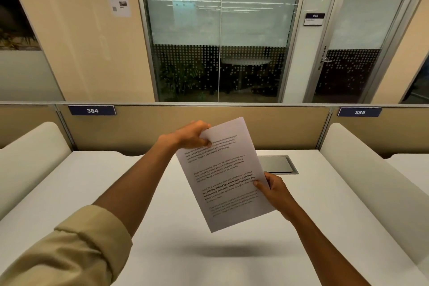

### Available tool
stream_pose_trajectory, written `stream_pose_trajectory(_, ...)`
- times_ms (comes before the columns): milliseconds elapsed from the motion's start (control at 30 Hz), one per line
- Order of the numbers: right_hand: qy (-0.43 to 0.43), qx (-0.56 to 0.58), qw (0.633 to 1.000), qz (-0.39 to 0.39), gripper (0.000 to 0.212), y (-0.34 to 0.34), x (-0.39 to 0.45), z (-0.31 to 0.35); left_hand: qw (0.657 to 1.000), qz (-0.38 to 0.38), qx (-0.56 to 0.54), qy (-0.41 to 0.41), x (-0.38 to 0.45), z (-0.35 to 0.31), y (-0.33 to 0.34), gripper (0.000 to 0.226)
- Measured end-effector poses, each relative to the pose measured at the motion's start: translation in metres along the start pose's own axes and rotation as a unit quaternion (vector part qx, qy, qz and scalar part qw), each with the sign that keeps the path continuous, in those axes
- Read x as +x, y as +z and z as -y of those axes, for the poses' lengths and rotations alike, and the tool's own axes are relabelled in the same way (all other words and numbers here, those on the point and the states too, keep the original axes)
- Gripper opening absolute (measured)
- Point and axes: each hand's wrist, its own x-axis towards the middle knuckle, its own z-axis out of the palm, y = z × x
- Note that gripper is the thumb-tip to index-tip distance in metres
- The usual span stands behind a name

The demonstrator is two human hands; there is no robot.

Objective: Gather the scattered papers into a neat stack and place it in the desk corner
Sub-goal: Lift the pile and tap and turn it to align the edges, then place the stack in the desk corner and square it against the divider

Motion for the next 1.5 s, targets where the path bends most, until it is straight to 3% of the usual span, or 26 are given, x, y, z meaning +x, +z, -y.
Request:
stream_pose_trajectory(67, 0.010, 0.013, 1.000, -0.021, 0.011, 0.001, -0.003, -0.001, 0.999, -0.038, 0.009, -0.003, -0.001, -0.001, 0.000, 0.012)
stream_pose_trajectory(167, 0.021, 0.020, 0.999, -0.033, 0.012, -0.001, -0.008, -0.005, 0.991, -0.126, 0.005, -0.040, -0.006, 0.005, 0.002, 0.028)
stream_pose_trajectory(267, 0.037, 0.038, 0.998, -0.046, 0.013, -0.007, -0.011, -0.010, 0.966, -0.195, -0.136, -0.100, -0.015, 0.019, 0.013, 0.045)
stream_pose_trajectory(400, 0.053, 0.076, 0.993, -0.068, 0.015, -0.010, -0.011, -0.015, 0.895, -0.132, -0.405, -0.133, -0.038, 0.034, 0.055, 0.060)
stream_pose_trajectory(500, 0.062, 0.092, 0.990, -0.083, 0.018, -0.008, -0.010, -0.019, 0.847, -0.097, -0.503, -0.141, -0.052, 0.037, 0.106, 0.041)
stream_pose_trajectory(600, 0.078, 0.090, 0.989, -0.092, 0.020, -0.005, -0.011, -0.023, 0.830, -0.127, -0.515, -0.175, -0.064, 0.037, 0.151, 0.023)
stream_pose_trajectory(867, 0.126, 0.070, 0.987, -0.077, 0.020, 0.007, -0.018, -0.037, 0.787, -0.217, -0.512, -0.268, -0.071, 0.040, 0.191, 0.022)
stream_pose_trajectory(1500, 0.216, 0.119, 0.968, -0.044, 0.022, -0.004, -0.011, -0.058, 0.774, -0.192, -0.504, -0.331, -0.088, 0.057, 0.208, 0.006)
